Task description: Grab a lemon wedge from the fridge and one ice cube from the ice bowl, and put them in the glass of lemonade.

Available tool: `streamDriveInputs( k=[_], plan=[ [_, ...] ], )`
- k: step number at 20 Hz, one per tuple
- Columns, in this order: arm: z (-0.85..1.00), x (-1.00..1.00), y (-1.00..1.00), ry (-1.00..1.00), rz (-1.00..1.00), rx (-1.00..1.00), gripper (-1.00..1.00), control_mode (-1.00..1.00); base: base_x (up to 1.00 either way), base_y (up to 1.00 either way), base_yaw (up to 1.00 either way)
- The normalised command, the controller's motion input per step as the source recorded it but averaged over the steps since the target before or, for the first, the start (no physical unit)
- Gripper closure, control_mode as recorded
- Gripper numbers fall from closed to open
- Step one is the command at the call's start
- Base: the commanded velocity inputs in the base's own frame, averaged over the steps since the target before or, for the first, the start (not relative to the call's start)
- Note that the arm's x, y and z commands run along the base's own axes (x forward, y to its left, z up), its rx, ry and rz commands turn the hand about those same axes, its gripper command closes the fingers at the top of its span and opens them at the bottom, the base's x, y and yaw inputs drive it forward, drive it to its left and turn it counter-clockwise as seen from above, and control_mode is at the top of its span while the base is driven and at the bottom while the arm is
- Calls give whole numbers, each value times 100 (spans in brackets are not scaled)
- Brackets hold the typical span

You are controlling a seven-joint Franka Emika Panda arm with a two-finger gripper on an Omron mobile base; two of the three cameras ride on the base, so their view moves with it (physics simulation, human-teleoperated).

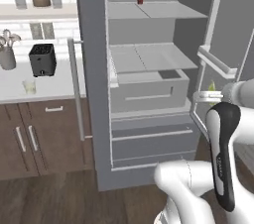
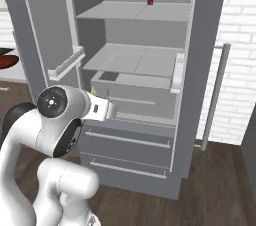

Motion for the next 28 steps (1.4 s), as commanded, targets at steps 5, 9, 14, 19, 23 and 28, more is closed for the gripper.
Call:
streamDriveInputs(
  k=[5, 9, 14, 19, 23, 28],
  plan=[
    [0, 0, 0, 0, 0, 0, 100, 100, -72, 80, 1],
    [0, 0, 0, 0, 0, 0, 100, 100, -19, 100, 0],
    [0, 0, 0, 0, 0, 0, 100, 100, -1, 100, 0],
    [0, 0, 0, 0, 0, 0, 100, 100, 1, 100, 6],
    [0, 0, 0, 0, 0, 0, 100, 100, 3, 100, 48],
    [0, 0, 0, 0, 0, 0, 100, 100, 1, 85, 65]
  ],
)
